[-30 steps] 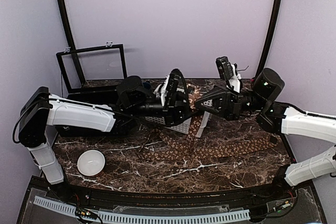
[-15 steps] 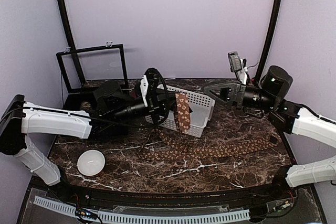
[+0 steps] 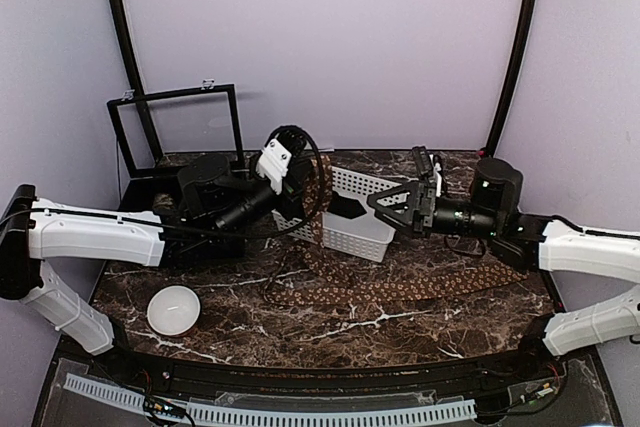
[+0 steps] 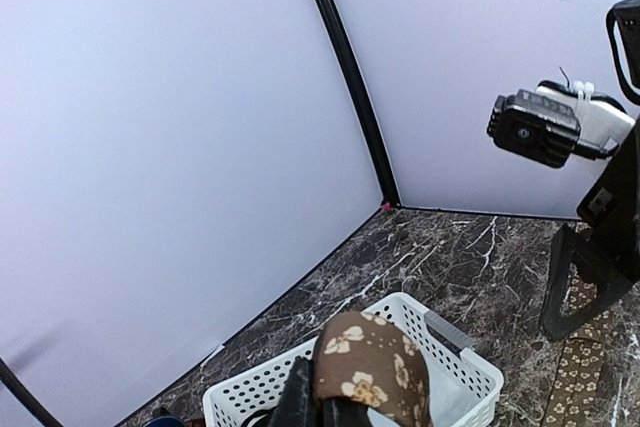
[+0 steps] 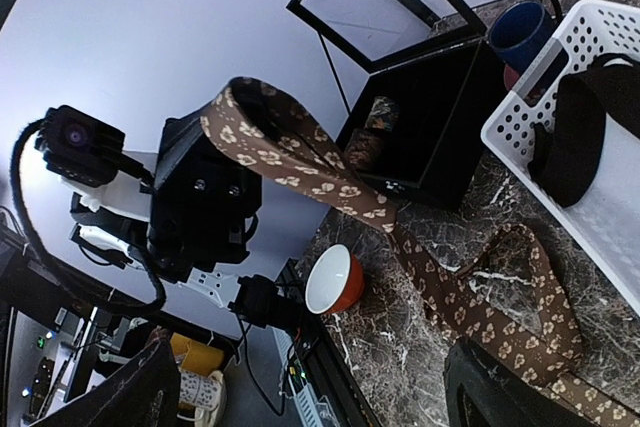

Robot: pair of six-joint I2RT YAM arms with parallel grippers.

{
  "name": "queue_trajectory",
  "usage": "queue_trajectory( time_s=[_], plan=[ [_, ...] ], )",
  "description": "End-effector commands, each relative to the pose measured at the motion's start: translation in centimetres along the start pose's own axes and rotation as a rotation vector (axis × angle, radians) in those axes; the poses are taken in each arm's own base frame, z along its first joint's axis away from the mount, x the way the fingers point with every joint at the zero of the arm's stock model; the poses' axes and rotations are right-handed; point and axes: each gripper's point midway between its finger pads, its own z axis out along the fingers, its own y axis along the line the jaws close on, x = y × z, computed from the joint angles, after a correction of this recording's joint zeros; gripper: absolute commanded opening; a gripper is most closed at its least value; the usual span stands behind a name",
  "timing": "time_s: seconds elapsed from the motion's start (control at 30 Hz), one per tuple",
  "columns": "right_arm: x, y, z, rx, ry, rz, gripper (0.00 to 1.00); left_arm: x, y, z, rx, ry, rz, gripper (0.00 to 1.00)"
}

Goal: Roll the ties
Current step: Flatten out the tie at the center of the board.

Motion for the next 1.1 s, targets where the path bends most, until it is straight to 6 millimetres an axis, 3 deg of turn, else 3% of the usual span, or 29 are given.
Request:
queue_trajectory(
  time_s=[0.0, 0.23, 0.53, 0.83, 1.07],
  plan=[
    [-0.8, 1.0, 1.9, -0.072, -0.040, -0.011, 0.92, -1.4, 0.5, 0.1, -0.029, -0.027, -0.059, 0.00],
    [-0.4, 0.6, 5.4, -0.123, -0.032, -0.031, 0.92, -1.7, 0.0, 0.1, -0.010, -0.040, -0.091, 0.00],
    [-2.1, 3.3, 7.5, -0.260, -0.101, -0.106, 0.92, -2.1, 0.1, -0.1, -0.008, -0.057, -0.118, 0.00],
    [-3.1, 4.8, 7.1, -0.320, -0.147, -0.142, 0.92, -1.9, 0.5, -0.4, -0.030, -0.048, -0.106, 0.00],
    [-2.7, 4.4, 6.8, -0.236, -0.086, -0.092, 0.92, -1.6, 0.4, -0.3, -0.024, -0.030, -0.088, 0.00]
  ],
)
